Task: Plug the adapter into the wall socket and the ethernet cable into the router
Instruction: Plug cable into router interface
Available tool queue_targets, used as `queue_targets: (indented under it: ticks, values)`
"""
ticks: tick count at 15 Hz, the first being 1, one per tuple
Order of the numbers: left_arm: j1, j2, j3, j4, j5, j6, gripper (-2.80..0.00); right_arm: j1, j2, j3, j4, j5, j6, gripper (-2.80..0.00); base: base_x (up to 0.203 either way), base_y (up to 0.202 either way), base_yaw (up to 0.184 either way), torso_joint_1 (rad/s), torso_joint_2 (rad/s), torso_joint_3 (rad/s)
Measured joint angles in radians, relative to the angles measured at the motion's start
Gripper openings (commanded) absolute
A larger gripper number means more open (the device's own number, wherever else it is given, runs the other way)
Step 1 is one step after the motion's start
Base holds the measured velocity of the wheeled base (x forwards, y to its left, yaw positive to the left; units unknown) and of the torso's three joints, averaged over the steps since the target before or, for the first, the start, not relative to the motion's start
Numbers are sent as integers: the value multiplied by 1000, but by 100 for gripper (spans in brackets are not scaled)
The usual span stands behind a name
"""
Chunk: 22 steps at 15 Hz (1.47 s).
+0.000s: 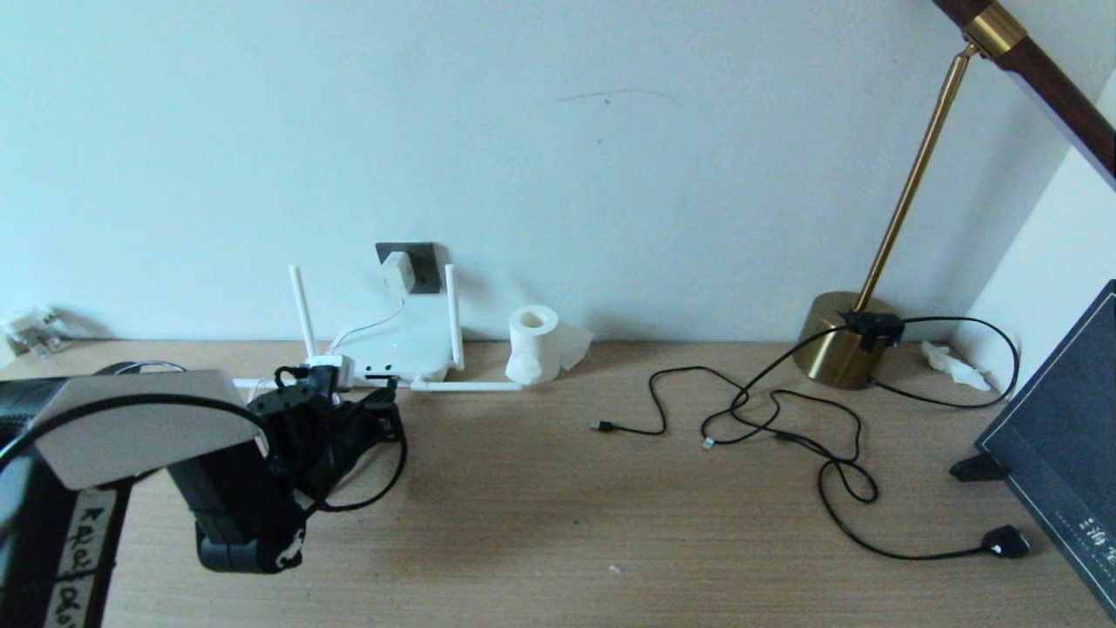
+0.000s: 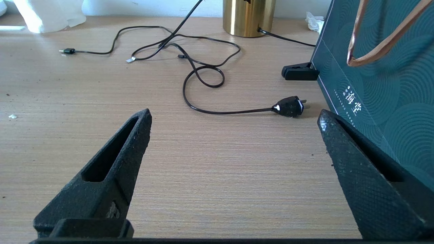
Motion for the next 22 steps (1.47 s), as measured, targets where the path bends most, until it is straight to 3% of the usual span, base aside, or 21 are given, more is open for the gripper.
queue_targets:
  ticks: [22]
  values:
    - [0,2,-13,4,0,1,-280,0,0,0,0,0,0,0,0,0,0,0,0,0]
